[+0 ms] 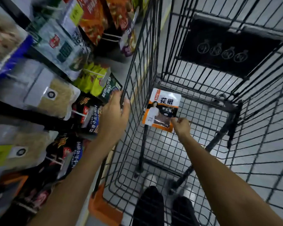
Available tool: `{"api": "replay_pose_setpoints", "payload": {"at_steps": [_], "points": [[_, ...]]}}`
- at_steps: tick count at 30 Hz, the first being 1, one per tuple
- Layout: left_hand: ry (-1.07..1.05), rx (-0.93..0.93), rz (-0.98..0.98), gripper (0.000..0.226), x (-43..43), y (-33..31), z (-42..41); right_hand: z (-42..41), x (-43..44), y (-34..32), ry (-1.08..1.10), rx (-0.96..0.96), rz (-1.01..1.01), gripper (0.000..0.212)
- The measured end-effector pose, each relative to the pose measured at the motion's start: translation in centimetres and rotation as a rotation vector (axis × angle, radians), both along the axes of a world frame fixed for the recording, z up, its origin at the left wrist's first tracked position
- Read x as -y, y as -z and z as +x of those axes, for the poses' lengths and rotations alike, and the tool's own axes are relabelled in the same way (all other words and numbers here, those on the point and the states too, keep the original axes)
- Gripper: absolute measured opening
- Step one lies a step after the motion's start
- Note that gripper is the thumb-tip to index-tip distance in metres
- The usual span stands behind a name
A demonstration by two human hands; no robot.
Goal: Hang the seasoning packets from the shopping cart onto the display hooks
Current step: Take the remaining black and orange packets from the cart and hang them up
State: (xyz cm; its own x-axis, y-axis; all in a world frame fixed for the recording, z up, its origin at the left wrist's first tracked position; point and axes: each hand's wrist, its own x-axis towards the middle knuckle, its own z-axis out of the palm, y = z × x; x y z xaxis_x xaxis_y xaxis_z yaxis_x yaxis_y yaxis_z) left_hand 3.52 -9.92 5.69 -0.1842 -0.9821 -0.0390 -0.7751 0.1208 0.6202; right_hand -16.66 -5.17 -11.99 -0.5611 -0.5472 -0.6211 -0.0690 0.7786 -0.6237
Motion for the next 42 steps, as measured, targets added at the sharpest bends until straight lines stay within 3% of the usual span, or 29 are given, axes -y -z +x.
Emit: {"api": "replay_pose_setpoints", "payload": {"at_steps": [5, 10, 13, 18, 24, 30, 33, 38, 42], "points": [[0.015, -0.087, -0.025, 0.009, 0.2, 0.3, 0.0, 0.3, 1.8, 3.6, 0.036, -0.044, 0.069, 0.045], [0.033, -0.101, -0.016, 0.012, 0.4, 0.2, 0.1, 0.7, 3.3, 4.0, 0.052, -0.069, 0.12, 0.051], [0.044, -0.086, -0.007, 0.016, 0.5, 0.1, 0.2, 1.1, 3.9, 3.8, 0.173, 0.002, 0.066, 0.041], [0.122, -0.049, -0.035, 0.015, 0.4, -0.2, 0.5, 1.8, 4.4, 1.9, 0.293, 0.299, -0.063, 0.029], [0.103, -0.003, -0.018, 0.023, -0.8, -2.0, 1.6, 1.0, 1.1, -5.3, 0.294, 0.261, -0.171, 0.032], [-0.129, -0.037, -0.062, 0.026, -6.4, -6.8, 4.8, -0.2, -6.9, -16.4, 0.203, 0.374, -0.288, 0.029], [-0.294, -0.147, 0.024, 0.027, -12.1, -8.5, 7.6, 0.9, -12.1, -21.6, 0.125, 0.451, -0.315, 0.032], [-0.671, -0.361, 0.145, 0.025, -26.8, -10.1, 12.2, 4.2, -22.0, -28.7, -0.109, 0.54, -0.307, 0.031], [-0.895, -0.322, 0.132, 0.027, -41.3, -11.2, 15.2, 6.9, -30.8, -31.7, -0.317, 0.611, -0.278, 0.03]]}}
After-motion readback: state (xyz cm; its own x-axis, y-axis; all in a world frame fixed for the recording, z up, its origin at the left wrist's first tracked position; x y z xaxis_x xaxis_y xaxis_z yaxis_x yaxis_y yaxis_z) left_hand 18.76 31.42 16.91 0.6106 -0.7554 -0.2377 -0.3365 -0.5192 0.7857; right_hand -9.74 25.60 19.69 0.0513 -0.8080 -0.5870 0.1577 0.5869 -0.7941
